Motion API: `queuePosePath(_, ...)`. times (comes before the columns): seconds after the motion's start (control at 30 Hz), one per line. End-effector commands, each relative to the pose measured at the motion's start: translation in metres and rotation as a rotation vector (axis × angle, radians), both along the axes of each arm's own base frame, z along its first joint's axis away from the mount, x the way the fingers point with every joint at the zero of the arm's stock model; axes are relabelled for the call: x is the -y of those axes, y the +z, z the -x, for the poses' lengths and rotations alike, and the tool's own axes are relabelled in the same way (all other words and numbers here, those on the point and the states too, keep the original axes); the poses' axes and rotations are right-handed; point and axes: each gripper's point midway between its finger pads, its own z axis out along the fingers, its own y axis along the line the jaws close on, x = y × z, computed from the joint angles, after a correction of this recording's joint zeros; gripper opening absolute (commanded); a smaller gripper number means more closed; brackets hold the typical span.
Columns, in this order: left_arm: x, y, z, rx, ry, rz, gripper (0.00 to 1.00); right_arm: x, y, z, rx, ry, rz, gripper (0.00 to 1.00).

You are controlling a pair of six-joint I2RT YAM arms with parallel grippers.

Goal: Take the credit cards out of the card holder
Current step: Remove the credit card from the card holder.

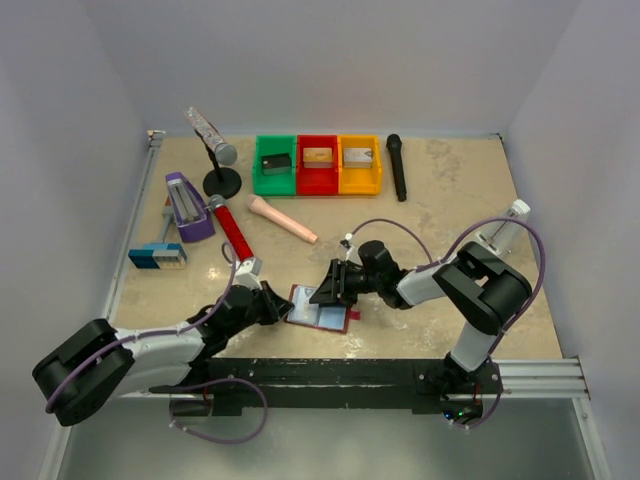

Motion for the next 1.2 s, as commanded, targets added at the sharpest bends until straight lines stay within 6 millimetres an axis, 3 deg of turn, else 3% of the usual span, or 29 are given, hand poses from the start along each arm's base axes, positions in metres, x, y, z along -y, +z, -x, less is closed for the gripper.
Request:
queuePosePath(0.0,-0.012,-0.006,0.009,0.005,0.007,0.001,0.12,-0.005,0.008,0.004,0.027,0.042,-0.001,0.47)
queuePosePath(0.23,-0.01,0.017,-0.002,0.075,0.01,-0.012,0.15,-0.006,0.011,0.002,0.027,0.052,0.0,0.48)
queuePosePath(0.77,-0.003,-0.009,0.008,0.005,-0.038,-0.023,0.13,-0.011,0.024,-0.015,0.075,0.104,0.049,0.48)
queuePosePath(1.17,-0.01,0.006,0.001,0.052,-0.003,-0.038,0.13,0.006,0.022,-0.015,0.092,0.087,0.137,0.49)
